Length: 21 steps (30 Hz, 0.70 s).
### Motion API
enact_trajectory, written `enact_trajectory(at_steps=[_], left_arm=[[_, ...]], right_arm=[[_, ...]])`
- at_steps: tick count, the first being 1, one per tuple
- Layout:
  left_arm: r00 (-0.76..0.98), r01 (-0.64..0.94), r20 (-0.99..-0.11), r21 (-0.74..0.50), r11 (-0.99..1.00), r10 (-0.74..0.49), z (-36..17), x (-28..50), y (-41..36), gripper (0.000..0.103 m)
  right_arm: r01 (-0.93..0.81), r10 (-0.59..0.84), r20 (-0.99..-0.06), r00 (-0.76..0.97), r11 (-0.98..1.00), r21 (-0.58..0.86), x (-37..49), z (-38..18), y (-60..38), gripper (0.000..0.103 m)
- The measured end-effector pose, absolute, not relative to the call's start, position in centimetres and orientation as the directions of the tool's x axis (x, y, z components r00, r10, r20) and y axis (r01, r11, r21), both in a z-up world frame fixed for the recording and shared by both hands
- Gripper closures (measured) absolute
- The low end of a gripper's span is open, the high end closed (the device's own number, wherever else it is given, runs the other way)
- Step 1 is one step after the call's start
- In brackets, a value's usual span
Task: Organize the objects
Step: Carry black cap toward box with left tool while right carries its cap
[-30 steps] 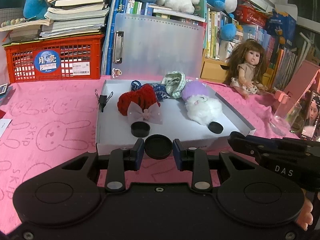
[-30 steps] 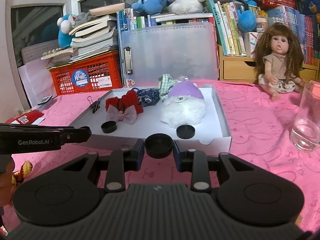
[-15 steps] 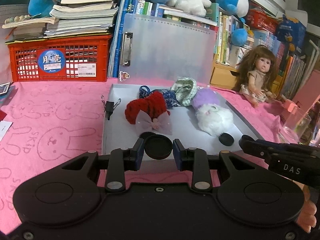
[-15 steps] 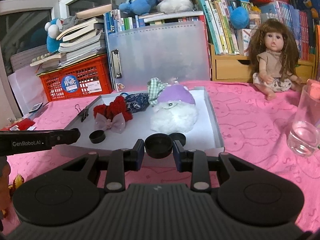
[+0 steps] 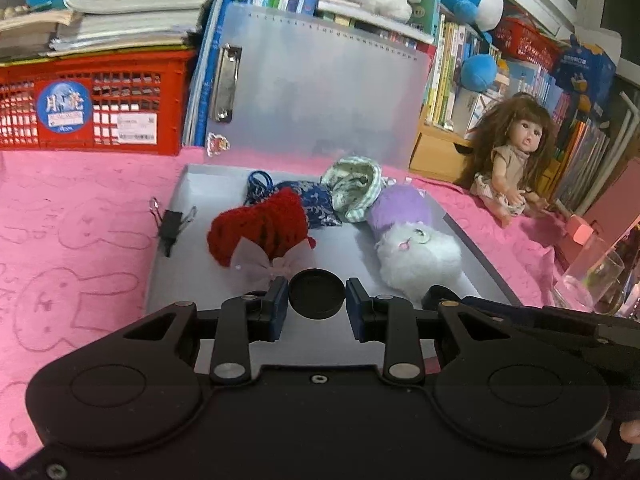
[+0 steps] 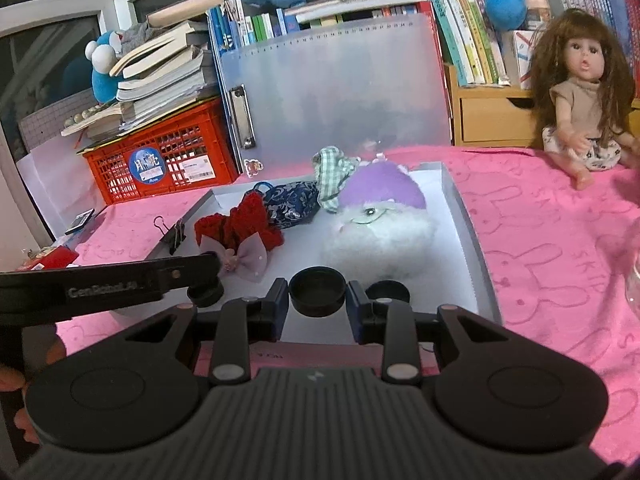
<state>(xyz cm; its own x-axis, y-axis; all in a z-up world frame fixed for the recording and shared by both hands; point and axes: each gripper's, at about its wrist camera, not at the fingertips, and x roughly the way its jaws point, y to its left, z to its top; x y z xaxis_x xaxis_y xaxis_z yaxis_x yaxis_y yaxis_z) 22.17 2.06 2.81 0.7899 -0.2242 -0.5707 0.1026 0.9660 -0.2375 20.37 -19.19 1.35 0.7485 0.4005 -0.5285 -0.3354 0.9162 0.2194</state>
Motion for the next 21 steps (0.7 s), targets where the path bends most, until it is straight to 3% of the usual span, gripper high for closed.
enact_trajectory(at_steps=[21], left_arm=[[0.757, 0.117, -0.61, -0.224, 0.968, -0.233, 0.6, 24.5, 0.8, 0.073]], right_arm=[[-0.303, 0.352, -0.584, 0.731, 0.935, 0.185, 22.0, -0.2, -19.4, 0.067]])
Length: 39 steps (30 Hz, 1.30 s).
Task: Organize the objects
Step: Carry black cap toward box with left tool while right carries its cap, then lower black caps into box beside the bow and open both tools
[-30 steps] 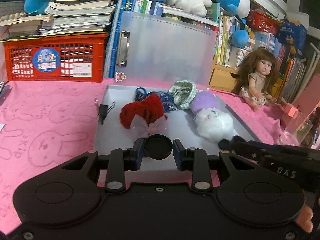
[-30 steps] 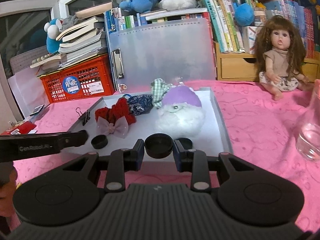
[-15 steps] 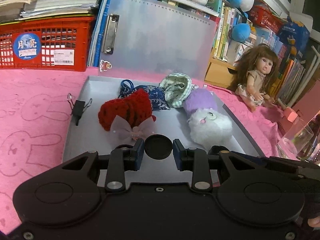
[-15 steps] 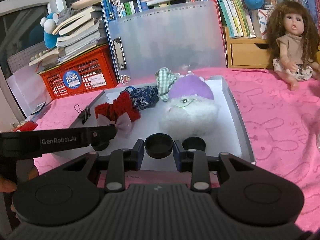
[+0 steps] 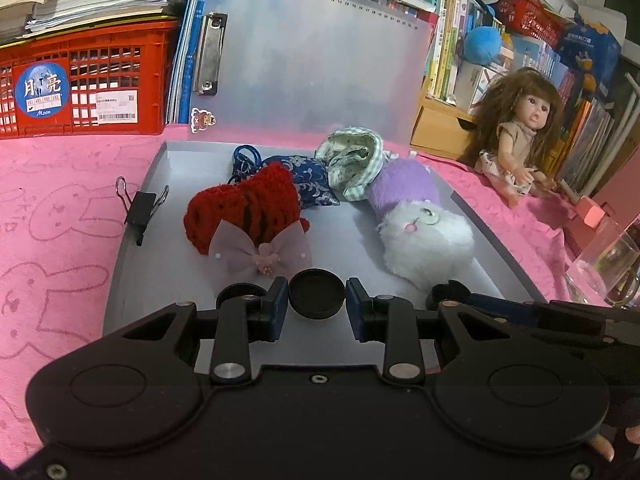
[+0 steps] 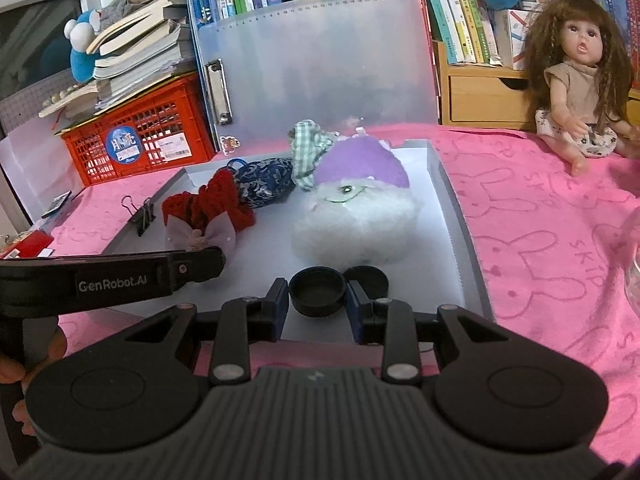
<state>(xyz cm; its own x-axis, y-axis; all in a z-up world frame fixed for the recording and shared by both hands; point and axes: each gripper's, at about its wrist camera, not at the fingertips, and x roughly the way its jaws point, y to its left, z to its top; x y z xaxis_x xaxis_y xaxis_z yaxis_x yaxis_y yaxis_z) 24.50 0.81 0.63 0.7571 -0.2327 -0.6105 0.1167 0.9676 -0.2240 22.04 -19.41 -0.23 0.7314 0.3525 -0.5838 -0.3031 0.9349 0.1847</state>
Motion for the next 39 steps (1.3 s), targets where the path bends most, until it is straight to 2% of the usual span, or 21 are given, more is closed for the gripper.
enact_trajectory(at_steps=[8, 10, 11, 12, 15, 26, 30, 39], left_arm=[[0.751, 0.106, -0.621, -0.222, 0.969, -0.224, 0.2, 24.6, 0.8, 0.073], [0.751, 0.107, -0.619, -0.233, 0.967, -0.232, 0.4, 24.5, 0.9, 0.074], [0.752, 0.107, -0.616, -0.235, 0.966, -0.233, 0.5, 24.4, 0.9, 0.074], [0.755, 0.107, -0.614, -0.233, 0.967, -0.231, 0.6, 24.4, 0.9, 0.073], [0.763, 0.109, -0.606, -0.225, 0.968, -0.227, 1.1, 24.1, 0.9, 0.065], [0.792, 0.114, -0.572, -0.205, 0.972, -0.214, 2.9, 22.2, 1.1, 0.045], [0.803, 0.113, -0.558, -0.204, 0.972, -0.21, 3.5, 21.2, 1.5, 0.032], [0.817, 0.131, -0.535, -0.192, 0.973, -0.216, 4.7, 17.9, 1.9, 0.025]], right_arm=[[-0.296, 0.346, -0.587, 0.732, 0.937, 0.184, 22.0, -0.3, -19.4, 0.063], [-0.291, 0.343, -0.586, 0.734, 0.939, 0.186, 22.0, -0.3, -19.5, 0.057], [-0.288, 0.343, -0.584, 0.736, 0.939, 0.188, 21.9, -0.3, -19.5, 0.049], [-0.287, 0.343, -0.582, 0.737, 0.939, 0.191, 21.9, -0.3, -19.6, 0.048], [-0.282, 0.341, -0.577, 0.742, 0.94, 0.193, 21.7, -0.1, -19.7, 0.047], [-0.261, 0.336, -0.565, 0.754, 0.942, 0.211, 20.5, 0.8, -20.7, 0.039], [-0.256, 0.337, -0.558, 0.758, 0.941, 0.22, 19.8, 1.2, -21.2, 0.037], [-0.287, 0.353, -0.528, 0.773, 0.936, 0.205, 17.3, 2.2, -21.5, 0.031]])
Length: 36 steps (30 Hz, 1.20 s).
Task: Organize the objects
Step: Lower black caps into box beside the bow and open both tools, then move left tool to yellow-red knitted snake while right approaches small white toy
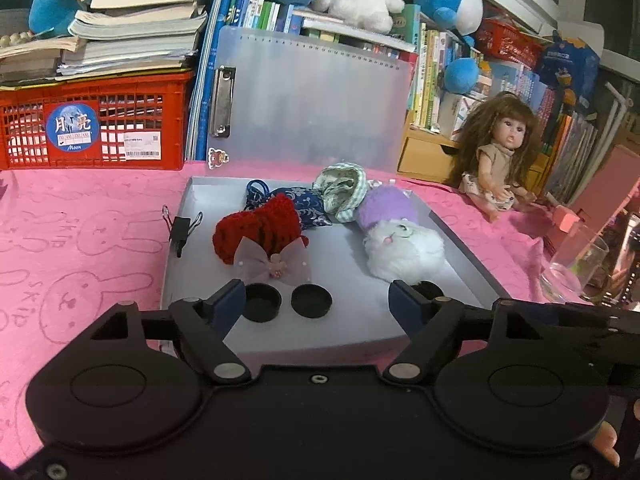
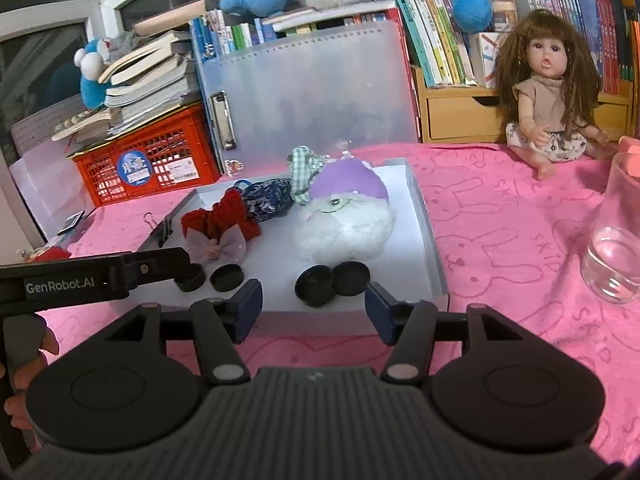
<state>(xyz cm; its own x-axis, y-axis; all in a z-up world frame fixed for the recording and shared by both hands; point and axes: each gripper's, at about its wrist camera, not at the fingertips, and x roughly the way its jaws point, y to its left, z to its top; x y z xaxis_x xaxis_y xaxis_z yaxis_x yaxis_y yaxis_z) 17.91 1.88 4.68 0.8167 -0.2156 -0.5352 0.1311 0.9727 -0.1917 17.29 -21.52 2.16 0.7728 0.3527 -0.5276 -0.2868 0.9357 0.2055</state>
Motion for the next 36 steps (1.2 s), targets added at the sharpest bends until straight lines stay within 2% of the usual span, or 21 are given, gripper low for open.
enact_trajectory(at_steps=[17, 25, 30, 36], left_arm=[[0.858, 0.151, -0.473, -0.142, 0.978, -0.201, 5.3, 9.7, 2.7, 0.019], [0.873, 0.103, -0.467, -0.107, 0.989, -0.141, 4.1, 5.7, 3.9, 0.017], [0.893, 0.075, -0.437, -0.083, 0.994, -0.104, 2.9, 3.1, 4.5, 0.011], [0.907, 0.023, -0.418, -0.07, 0.997, -0.05, 1.9, 0.3, 5.2, 0.009]], right_arm=[[-0.325, 0.354, -0.473, 0.807, 0.935, 0.145, 11.4, 2.3, -21.5, 0.021], [-0.31, 0.311, -0.453, 0.836, 0.947, 0.08, 7.9, 1.4, -21.6, 0.018], [-0.297, 0.272, -0.435, 0.859, 0.955, 0.01, 5.9, 0.7, -21.6, 0.016], [-0.282, 0.252, -0.433, 0.865, 0.959, -0.004, 4.8, -0.1, -22.0, 0.015]])
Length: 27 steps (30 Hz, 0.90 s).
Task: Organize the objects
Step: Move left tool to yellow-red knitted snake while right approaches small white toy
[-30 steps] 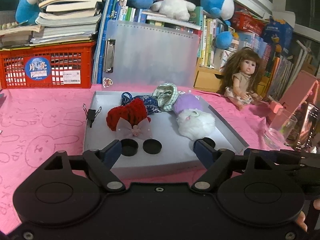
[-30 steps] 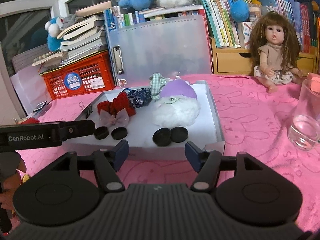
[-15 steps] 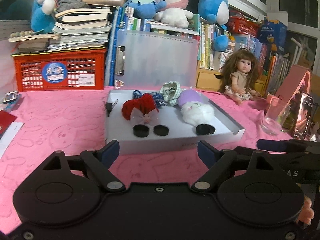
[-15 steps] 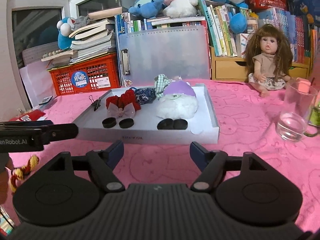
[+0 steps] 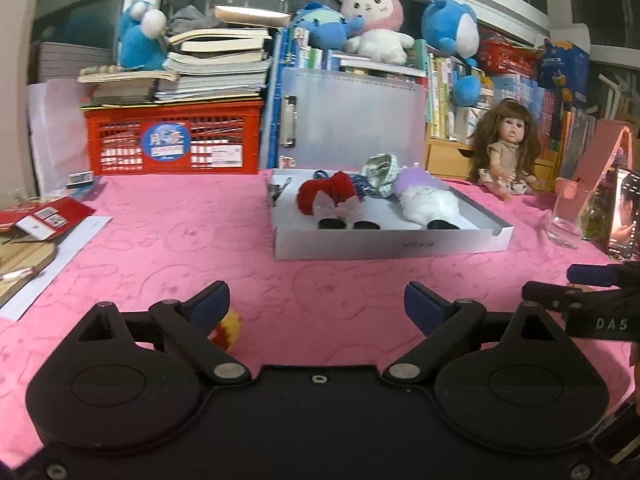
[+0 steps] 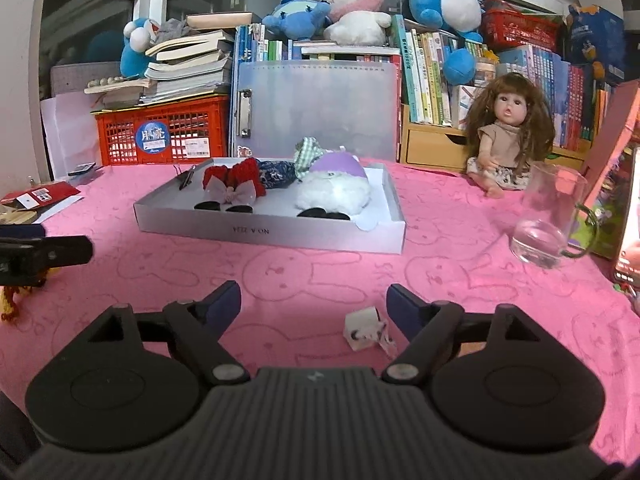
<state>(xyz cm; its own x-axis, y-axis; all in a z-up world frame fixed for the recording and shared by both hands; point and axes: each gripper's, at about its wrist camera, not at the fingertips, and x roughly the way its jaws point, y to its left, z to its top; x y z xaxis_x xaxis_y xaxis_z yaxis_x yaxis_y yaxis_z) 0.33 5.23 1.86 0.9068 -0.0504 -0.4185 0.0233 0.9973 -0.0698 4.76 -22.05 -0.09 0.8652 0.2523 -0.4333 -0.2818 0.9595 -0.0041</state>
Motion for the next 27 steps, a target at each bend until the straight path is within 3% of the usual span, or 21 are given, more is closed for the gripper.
enact_trajectory(at_steps=[17, 19, 24, 27], left_arm=[[0.911, -0.092, -0.404, -0.008, 0.996, 0.081, 0.8, -1.5, 6.4, 0.006], [0.905, -0.101, -0.416, -0.017, 0.995, 0.085, 0.6, -1.4, 6.9, 0.01], [0.874, -0.124, -0.479, -0.051, 0.991, 0.085, -0.3, -0.9, 7.8, 0.036], [0.865, -0.148, -0.49, -0.046, 0.988, 0.107, -0.7, -0.8, 8.1, 0.041]], right_arm=[[-0.241, 0.216, -0.451, 0.866, 0.97, 0.0, 5.7, -1.5, -22.6, 0.015], [-0.233, 0.21, -0.456, 0.865, 0.972, 0.005, 5.9, -1.7, -22.7, 0.015], [-0.216, 0.195, -0.46, 0.866, 0.976, 0.008, 6.3, -2.1, -22.9, 0.015], [-0.21, 0.193, -0.464, 0.865, 0.978, 0.014, 6.5, -2.2, -23.0, 0.015]])
